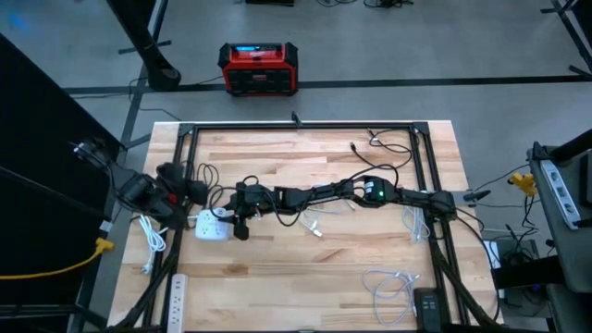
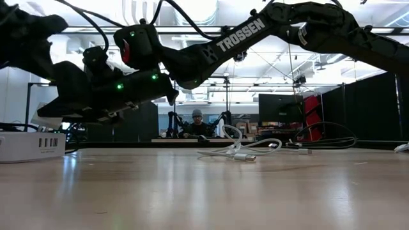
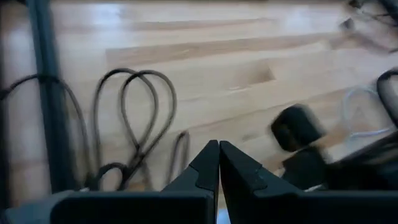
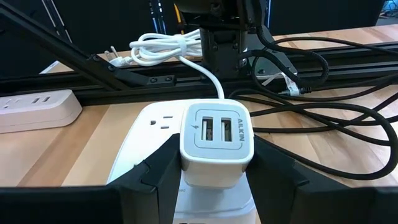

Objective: Insert USB
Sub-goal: Insert the white charger adapter into the top white outlet extension

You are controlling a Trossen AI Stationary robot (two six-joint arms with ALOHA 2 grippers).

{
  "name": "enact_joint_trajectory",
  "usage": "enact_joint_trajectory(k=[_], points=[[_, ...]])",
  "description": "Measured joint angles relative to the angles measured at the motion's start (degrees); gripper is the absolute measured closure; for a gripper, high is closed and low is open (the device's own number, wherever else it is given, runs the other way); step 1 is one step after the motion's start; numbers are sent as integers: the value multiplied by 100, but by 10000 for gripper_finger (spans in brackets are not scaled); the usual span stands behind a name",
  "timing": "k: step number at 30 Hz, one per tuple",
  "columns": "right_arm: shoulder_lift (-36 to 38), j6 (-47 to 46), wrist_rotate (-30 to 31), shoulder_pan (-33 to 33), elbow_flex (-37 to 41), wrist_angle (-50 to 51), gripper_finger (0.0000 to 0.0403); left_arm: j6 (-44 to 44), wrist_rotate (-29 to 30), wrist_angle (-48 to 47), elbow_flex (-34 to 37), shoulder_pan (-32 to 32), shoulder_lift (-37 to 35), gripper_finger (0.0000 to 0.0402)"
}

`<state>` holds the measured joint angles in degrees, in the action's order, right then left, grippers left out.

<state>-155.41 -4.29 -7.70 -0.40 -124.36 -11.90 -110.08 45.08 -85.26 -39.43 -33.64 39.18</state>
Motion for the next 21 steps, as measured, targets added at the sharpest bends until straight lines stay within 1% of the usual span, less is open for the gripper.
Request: enact_joint_trajectory(k=[3,7,11,13,15,17,21], points=[[0,-11,-10,0,0,-19,258,7,-77,0,-47,173,162,401],[0,-17,-11,0,0,-20,258,419,-464,218,-182,328,286,402],[0,-17,-7,0,0,-28,258,1089,-929,1231,-262,371,420,402],[0,-17,-11,0,2,-65,258,1511,-1059,1853,-253,376,483,402],[0,-20,-12,0,7,-88,258,1751,-1151,2176,-252,390,548,402],[0,-20,-11,0,7,-94,258,1792,-1228,2175,-243,429,638,402],[0,-22,-14,0,7,-96,258,1807,-1590,2203,-63,568,748,402]])
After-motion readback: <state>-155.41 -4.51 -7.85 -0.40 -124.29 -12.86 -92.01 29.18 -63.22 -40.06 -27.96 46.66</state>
